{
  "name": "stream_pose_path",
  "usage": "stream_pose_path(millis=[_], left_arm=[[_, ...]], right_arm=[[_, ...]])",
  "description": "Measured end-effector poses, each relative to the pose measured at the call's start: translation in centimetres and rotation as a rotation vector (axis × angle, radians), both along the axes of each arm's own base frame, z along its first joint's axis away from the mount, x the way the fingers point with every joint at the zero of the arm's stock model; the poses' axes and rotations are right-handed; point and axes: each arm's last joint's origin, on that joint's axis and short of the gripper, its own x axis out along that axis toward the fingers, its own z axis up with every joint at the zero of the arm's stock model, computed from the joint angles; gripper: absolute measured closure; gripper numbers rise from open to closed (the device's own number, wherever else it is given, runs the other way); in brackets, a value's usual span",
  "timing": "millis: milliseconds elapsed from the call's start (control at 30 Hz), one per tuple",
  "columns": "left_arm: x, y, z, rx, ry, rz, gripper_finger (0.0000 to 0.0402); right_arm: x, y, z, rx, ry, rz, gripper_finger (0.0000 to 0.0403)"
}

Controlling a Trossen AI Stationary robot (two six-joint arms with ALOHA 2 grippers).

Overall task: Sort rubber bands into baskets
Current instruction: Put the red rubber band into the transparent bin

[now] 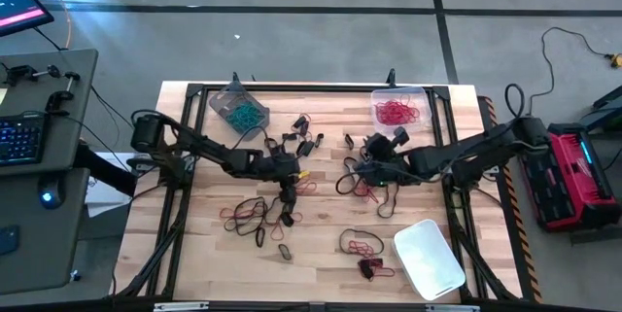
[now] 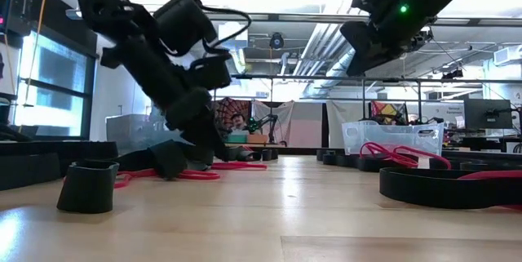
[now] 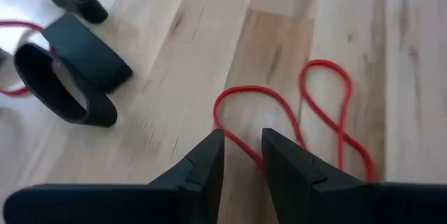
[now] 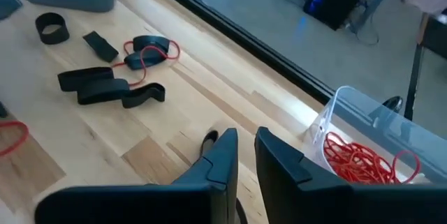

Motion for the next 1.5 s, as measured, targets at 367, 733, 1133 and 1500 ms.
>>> stream_pose_path(millis=[367,733,1133,1500], left_arm=[[0.3,0.5,-0.9,-0.014,0.008,0.025,0.0320],[0.7,0.4,-0.7,0.040,-0.048,-0.008,0.0397],[0.9,-0.5,1.7,0.049,-0.165,-0.031,0.0401],[1.3,-1.4,2.5,0.043,-0.245,-0.056,0.0401]], right_arm=[[0.0,0.5,0.0,-0.005,-0.009,0.017,0.0363],[1.4,1.5,-1.3,0.210,0.011,0.170,0.0363],[6.1,3.9,-6.4,0.237,-0.024,0.381,0.0363],[8.6,4.2,-8.1,0.225,-0.151,0.491,0.0286]])
